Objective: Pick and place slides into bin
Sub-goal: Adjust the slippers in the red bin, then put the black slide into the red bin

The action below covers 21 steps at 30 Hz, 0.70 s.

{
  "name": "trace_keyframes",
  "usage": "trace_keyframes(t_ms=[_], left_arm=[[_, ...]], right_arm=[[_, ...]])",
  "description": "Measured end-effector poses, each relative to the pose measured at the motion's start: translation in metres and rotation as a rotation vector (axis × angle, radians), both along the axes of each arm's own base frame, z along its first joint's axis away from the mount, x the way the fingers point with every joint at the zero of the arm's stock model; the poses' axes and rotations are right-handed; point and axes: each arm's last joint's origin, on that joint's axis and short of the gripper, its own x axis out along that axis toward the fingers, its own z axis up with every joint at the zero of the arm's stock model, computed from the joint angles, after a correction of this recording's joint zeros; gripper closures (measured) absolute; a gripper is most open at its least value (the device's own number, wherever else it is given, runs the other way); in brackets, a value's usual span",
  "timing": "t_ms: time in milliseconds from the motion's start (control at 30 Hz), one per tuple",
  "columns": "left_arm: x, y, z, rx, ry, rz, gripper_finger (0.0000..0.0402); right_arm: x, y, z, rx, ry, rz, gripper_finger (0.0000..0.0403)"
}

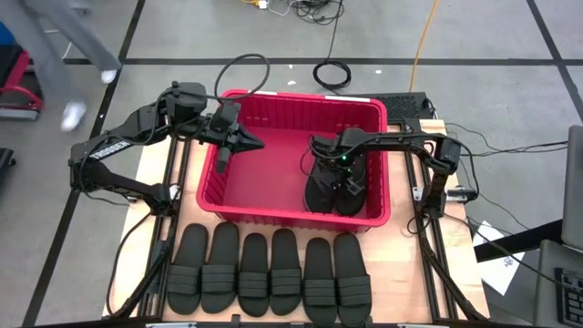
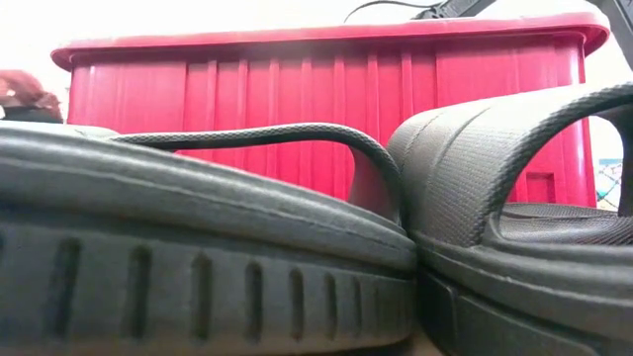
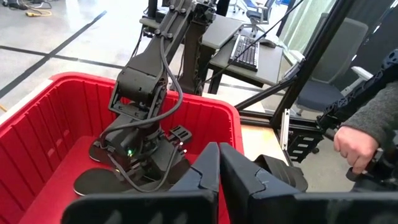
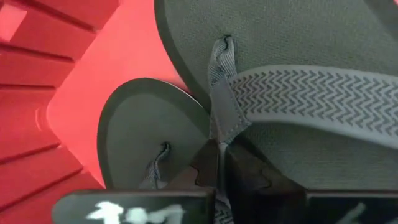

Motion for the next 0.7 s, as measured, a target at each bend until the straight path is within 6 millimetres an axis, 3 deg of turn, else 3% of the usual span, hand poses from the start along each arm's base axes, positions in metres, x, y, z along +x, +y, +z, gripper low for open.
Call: trace_keyframes(t_ms=[567,700], left_arm=[[0.0,-0.001,0.0,-0.002,-0.001,-0.02,0.0391],[0.0,-0.001,0.0,-0.002,-0.001,-0.02,0.0385]], right_arm=[[-0.003,0.001,0.033,-0.066,-0.155,-0.063,0.0284],[-0.003,0.001,0.043,-0.173,-0.169,-0.16,0.0273]])
